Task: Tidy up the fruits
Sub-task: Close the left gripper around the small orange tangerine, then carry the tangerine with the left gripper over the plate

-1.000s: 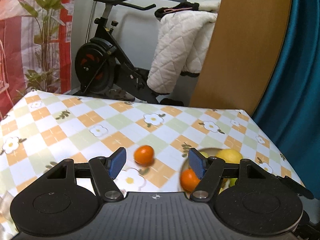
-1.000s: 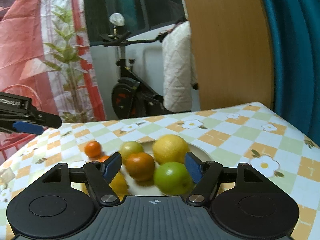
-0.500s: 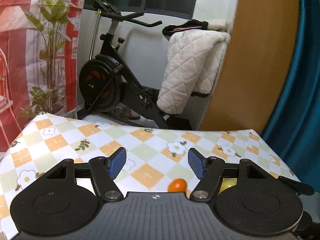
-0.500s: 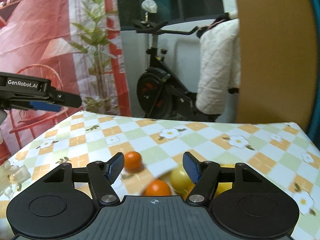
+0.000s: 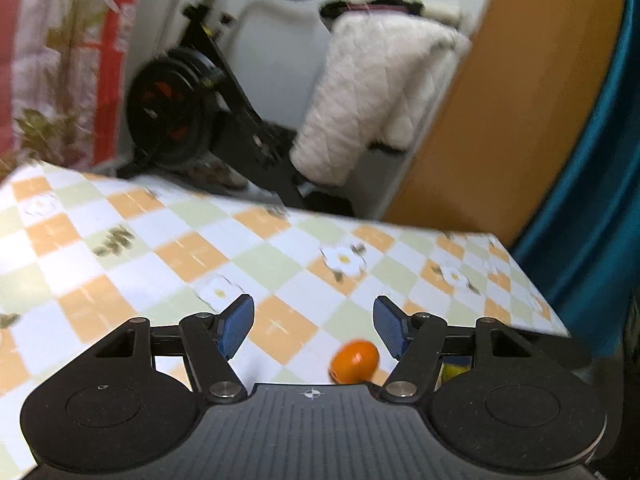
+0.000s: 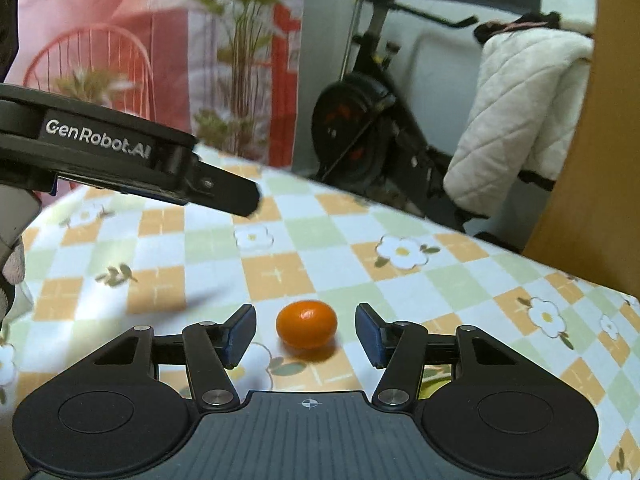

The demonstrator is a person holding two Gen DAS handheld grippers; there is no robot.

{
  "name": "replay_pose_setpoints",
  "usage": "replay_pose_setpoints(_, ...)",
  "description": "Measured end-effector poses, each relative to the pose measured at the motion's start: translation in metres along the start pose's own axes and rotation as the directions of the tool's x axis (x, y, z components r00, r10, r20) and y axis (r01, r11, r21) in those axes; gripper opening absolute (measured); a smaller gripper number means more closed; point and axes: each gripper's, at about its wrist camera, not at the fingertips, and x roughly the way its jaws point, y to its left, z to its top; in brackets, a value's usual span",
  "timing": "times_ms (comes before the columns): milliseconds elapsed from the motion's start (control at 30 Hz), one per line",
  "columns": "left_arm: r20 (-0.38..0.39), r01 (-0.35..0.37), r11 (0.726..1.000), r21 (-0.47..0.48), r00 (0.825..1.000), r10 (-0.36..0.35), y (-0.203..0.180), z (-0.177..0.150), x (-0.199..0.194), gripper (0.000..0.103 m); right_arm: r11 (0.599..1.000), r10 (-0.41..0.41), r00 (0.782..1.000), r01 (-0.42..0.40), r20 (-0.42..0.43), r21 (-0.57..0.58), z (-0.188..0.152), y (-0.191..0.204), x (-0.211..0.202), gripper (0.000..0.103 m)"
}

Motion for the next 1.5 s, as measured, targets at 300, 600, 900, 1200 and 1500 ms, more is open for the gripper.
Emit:
replay_pose_setpoints(300,-0.078,0.068,0.998,0.011,0.995,-0.067,0.006,-0.016,0.030,0.067,0.999,0.021,0.998,-0.023,-0.065,-0.023,0.005,0.004,0.024,0.047)
replay_pose_setpoints(600,-0.132,0.120,0.993,-0.021,0.984,-0.121,0.010,-0.022,0.051,0.052,1.000,0.000,0.994,-0.003,-0.112,-0.031,0.009,0.005,0.035,0.042)
replay_pose_setpoints(900,-0.129,0.168,0.984,-0.052,0.976,-0.174,0.010,-0.025,0.054,0.036,0.999,-0.017,0.992,0.012,-0.127,-0.045,0.012,0.006,0.040,0.038)
replay_pose_setpoints(1200,-0.142,0.154,0.987,-0.045,0.977,-0.159,0.006,-0.030,0.043,0.036,0.999,0.007,0.990,-0.014,-0.138,-0.045,0.008,0.011,0.031,0.038)
replay_pose_setpoints(1500,-0.161,0.130,0.991,-0.034,0.978,-0.134,-0.002,-0.051,0.014,0.036,0.998,0.064,0.988,-0.064,-0.141,0.000,-0.010,0.025,0.005,0.038)
